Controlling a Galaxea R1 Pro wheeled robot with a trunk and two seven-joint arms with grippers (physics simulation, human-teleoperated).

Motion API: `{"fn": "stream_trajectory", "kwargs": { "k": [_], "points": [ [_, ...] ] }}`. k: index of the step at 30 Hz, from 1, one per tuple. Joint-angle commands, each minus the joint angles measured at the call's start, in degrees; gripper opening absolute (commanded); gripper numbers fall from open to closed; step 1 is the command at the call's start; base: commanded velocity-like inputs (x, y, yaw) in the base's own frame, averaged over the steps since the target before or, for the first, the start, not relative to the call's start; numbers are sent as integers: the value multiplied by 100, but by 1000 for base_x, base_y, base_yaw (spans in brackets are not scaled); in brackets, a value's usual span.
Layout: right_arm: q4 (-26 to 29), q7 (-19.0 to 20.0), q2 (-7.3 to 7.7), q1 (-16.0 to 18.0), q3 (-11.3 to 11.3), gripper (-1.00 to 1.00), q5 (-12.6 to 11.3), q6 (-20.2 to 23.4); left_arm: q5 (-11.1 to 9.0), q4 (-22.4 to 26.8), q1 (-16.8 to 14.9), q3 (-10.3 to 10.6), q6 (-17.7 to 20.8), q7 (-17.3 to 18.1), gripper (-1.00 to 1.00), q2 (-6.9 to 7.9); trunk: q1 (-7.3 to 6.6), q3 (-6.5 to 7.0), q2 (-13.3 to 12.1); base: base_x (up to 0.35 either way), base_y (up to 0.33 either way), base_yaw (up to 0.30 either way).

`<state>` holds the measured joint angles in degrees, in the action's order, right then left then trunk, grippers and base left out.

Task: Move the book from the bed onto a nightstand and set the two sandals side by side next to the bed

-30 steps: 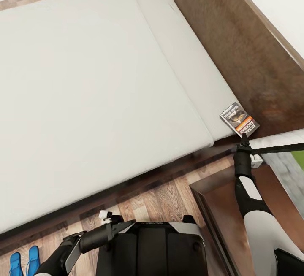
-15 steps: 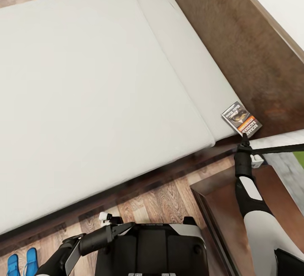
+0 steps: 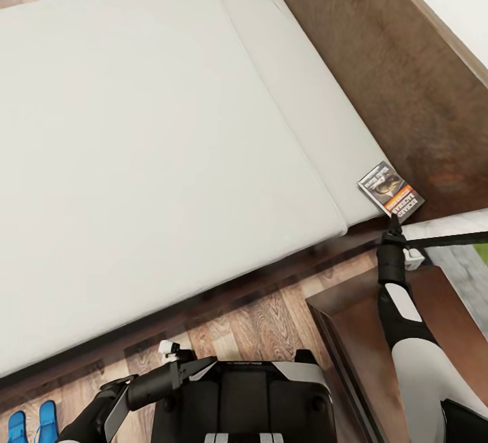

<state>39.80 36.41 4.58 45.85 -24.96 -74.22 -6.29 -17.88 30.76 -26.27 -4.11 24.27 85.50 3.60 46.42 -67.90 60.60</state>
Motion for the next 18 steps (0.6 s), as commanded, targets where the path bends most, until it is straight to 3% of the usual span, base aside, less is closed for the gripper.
{"fn": "stream_trajectory", "kwargs": {
  "k": [1, 7, 18],
  "points": [
    [-4, 28, 6, 2, 0, 100, -52, -39, -7, 0, -1, -2, 60, 23, 100, 0, 1, -2, 2, 0, 0, 0],
    [-1, 27, 134, 2, -241, 100, -71, -511, -20, 0, -1, -2, 68, 28, 100, 0, 1, -2, 2, 0, 0, 0],
    [-2, 33, 262, -1, -335, 100, -82, -618, -22, -7, -1, -2, 68, 29, 100, 0, 1, -2, 2, 0, 0, 0]
  ]
}}
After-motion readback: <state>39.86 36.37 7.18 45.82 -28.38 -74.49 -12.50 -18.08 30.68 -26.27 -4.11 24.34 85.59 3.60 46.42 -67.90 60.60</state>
